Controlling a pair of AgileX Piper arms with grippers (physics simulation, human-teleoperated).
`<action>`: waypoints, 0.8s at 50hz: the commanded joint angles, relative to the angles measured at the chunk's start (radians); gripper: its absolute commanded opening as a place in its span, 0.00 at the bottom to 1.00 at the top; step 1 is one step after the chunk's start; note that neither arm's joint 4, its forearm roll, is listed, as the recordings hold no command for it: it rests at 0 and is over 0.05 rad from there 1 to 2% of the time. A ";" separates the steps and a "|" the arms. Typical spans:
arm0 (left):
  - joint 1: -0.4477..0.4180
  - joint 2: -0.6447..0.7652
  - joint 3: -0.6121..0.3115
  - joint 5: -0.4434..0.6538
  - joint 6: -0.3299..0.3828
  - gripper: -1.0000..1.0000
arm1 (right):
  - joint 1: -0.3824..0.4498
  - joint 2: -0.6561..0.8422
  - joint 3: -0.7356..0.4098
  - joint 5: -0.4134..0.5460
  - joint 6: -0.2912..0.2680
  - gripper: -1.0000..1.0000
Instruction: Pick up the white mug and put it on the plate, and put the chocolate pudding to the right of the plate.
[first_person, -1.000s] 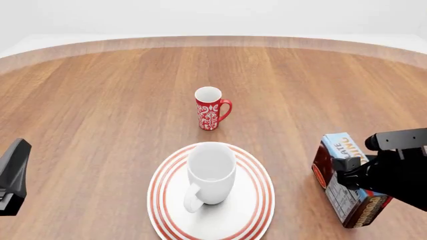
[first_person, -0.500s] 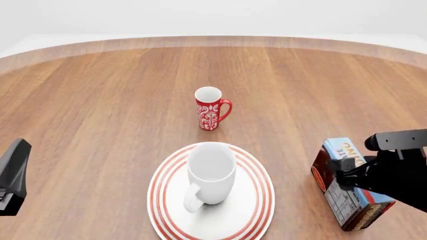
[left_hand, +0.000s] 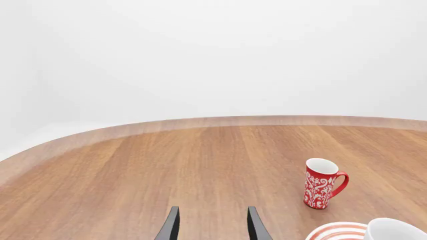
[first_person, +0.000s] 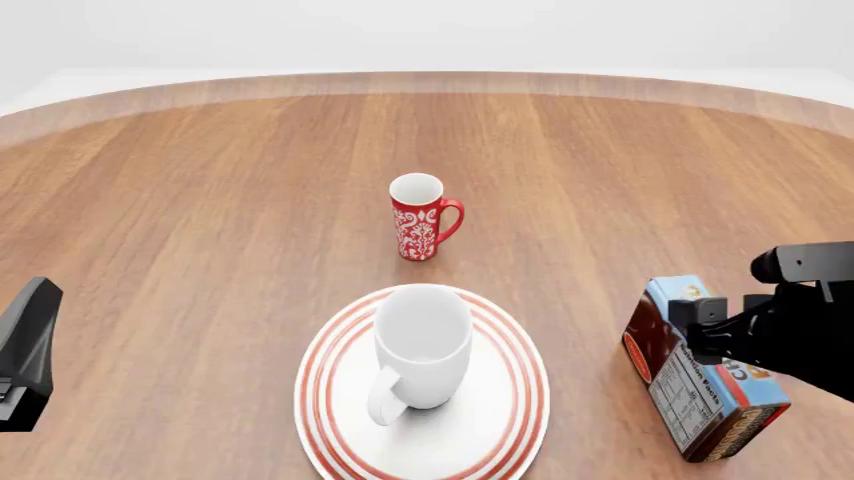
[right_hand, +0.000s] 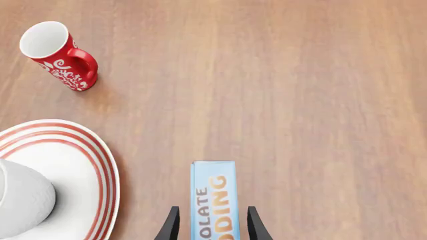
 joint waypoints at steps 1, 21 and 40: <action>0.000 0.000 0.000 0.000 0.000 1.00 | -0.002 -0.053 -0.040 0.058 0.003 1.00; 0.000 0.000 0.000 0.000 0.000 1.00 | -0.021 -0.240 -0.175 0.177 -0.043 1.00; -0.005 0.002 0.000 -0.006 0.008 1.00 | -0.080 -0.454 -0.199 0.175 -0.115 1.00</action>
